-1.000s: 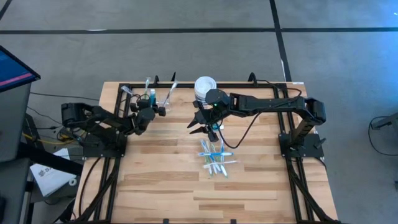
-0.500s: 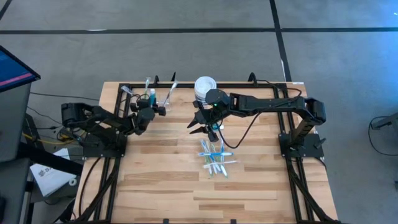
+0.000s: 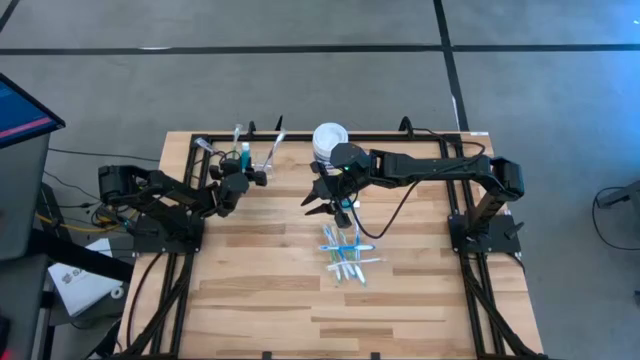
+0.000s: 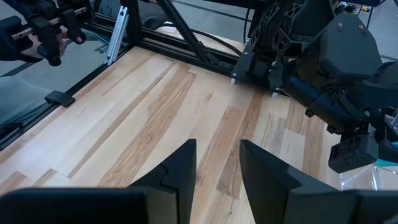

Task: Pick & Place toothbrushing station
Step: Put the mouthwash into the transparent organizer

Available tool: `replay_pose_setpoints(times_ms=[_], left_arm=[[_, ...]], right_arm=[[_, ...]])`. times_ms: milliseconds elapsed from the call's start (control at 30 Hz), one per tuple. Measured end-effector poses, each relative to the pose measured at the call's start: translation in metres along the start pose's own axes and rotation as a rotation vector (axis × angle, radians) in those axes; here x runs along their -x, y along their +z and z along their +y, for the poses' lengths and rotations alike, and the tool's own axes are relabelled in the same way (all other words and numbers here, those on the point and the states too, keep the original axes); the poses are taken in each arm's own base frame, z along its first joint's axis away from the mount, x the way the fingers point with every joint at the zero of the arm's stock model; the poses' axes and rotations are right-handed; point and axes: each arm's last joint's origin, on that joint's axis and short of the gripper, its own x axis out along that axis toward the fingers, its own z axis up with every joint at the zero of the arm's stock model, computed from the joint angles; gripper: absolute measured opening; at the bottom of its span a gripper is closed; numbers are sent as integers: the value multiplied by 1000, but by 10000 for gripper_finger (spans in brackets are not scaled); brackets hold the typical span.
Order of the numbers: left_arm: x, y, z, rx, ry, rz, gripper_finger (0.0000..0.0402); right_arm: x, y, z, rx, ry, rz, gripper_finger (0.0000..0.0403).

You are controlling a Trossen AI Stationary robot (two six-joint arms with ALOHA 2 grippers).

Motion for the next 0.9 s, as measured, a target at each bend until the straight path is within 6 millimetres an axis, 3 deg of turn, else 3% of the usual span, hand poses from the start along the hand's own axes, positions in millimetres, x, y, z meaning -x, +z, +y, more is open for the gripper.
replay_pose_setpoints(times_ms=[900], left_arm=[[0, 0, 0, 0, -14, 5, 125]], right_arm=[[0, 0, 0, 1, 0, 0, 113]])
